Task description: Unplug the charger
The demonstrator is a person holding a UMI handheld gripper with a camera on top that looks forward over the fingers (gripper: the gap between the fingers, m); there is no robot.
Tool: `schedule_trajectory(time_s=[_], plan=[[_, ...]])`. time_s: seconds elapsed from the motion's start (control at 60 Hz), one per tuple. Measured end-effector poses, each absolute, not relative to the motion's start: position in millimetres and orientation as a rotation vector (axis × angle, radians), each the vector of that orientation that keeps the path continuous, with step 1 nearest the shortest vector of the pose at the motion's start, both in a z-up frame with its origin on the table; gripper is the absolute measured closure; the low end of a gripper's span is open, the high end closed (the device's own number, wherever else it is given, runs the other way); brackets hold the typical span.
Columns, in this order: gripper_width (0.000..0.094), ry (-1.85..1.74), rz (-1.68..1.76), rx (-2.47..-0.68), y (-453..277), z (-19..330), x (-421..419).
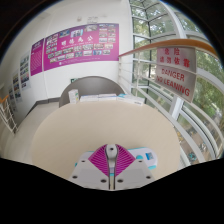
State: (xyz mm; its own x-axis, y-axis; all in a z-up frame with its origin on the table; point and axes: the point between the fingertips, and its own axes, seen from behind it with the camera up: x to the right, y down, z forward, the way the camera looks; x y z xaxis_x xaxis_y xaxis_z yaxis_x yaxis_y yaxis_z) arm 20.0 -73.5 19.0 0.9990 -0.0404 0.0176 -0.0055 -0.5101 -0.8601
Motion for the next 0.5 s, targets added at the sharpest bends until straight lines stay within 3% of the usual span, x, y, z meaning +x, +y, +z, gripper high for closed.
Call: schedule_trajectory(time_s=[0.167,0.25,0.283,0.3,0.35,0.417,0.5], plan=[[0.0898,0.043,-0.013,-2.101,-75.4,25.6,18.3],[0.09,-0.022,-0.044,-1.846,-52.7,129.0,11.8],[0.0898,-0.042,-0.036,-1.747,-42.4,181.3,4.6],[0.0897,-0.04,-0.025,-1.692,-47.2,223.8,5.4],[0.0894,-0.023,0.04,-1.597,-30.2,273.4,-0.4],[0.0892,0.006,0.072,-1.533,-23.7,325.7,14.0],[0.0891,0.028,0.038,-1.516,-23.6,334.4,51.1]])
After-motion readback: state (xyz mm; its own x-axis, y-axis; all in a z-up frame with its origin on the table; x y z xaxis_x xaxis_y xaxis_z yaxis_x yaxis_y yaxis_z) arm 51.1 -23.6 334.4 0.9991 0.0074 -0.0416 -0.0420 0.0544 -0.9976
